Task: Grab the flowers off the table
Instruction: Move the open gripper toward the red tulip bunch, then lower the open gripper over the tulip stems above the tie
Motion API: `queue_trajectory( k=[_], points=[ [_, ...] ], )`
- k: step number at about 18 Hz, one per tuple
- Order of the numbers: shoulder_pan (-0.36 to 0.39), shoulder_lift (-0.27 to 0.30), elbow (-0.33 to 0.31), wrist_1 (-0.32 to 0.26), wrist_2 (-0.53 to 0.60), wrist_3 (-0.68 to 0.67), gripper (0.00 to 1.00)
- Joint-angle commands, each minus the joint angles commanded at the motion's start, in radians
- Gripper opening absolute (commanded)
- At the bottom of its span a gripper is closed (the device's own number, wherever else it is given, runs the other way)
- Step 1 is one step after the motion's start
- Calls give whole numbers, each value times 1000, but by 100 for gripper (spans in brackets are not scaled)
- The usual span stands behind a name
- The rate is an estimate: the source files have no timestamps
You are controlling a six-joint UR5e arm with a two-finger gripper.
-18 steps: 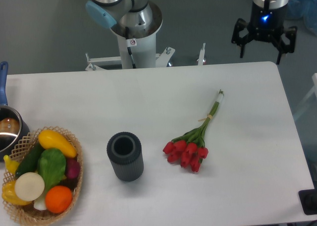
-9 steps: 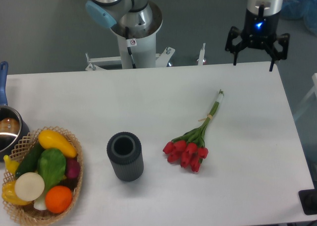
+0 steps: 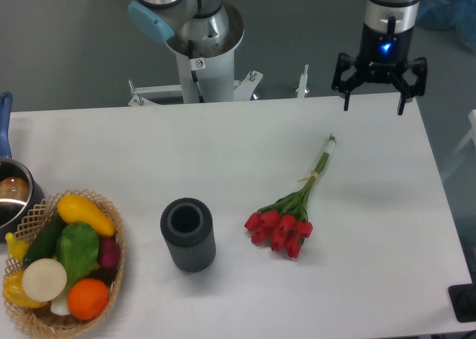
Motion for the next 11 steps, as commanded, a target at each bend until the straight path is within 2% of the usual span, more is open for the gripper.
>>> queue_trajectory(
  k=[2,7,9,11],
  points=[
    [-5,-8,-8,26,0,-8,100],
    [-46,-52,-12,29,11,-3,100],
    [-58,-66,-17,28,41,1,100],
    [-113,-94,-32,26,107,58,100]
  ],
)
